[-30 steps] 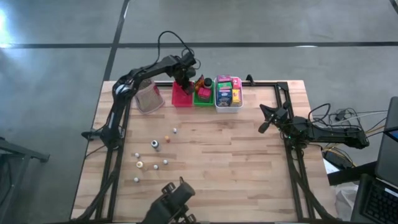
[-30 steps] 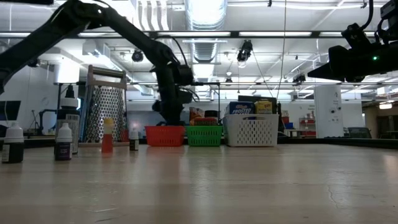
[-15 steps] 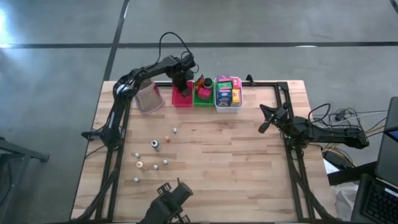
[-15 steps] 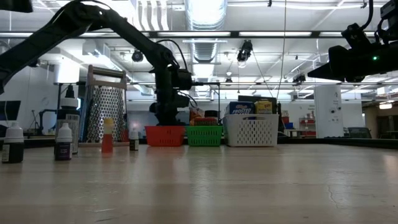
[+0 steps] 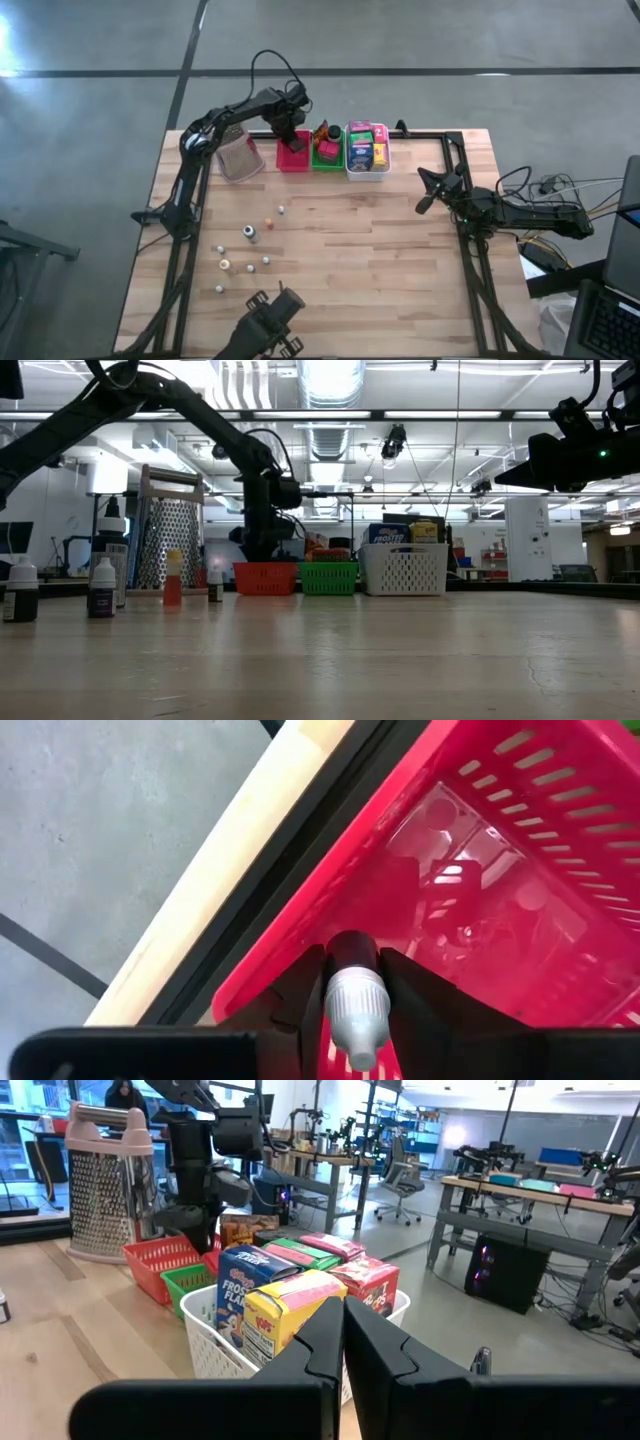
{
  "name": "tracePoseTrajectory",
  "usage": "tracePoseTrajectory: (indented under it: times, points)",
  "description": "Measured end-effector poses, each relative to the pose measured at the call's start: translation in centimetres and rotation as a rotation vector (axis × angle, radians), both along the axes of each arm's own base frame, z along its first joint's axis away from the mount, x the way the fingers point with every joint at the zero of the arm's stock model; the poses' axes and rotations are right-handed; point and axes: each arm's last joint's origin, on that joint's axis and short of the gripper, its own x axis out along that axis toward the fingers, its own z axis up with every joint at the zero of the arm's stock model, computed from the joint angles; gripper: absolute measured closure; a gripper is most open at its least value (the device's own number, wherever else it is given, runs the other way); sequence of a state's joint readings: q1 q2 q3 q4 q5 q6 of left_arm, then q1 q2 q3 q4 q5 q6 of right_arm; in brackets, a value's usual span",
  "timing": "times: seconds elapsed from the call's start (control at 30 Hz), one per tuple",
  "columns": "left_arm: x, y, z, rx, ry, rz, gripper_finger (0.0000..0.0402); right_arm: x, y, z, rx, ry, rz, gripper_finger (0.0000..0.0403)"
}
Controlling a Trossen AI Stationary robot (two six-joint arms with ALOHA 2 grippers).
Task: Pick & Place Kitchen Items
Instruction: Put the small black food coloring bottle into the red bin
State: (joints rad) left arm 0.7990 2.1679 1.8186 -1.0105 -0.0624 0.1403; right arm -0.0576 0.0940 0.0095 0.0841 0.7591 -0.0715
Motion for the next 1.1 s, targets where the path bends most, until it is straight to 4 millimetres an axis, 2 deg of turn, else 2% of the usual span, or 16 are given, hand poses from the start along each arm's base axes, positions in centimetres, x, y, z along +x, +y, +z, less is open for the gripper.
tracePoseTrajectory:
  times: [0.4, 1.1]
  points:
    - [-0.2, -0.3, -2.1, -0.003, -0.006, 0.010, 0.0306, 0.0, 0.0, 0.0, 0.000, 0.000, 0.000, 0.0394]
    - [-0.2, -0.3, -2.2, 0.004, -0.003, -0.026, 0.0305, 0.0, 0.0, 0.0, 0.000, 0.000, 0.000, 0.0394]
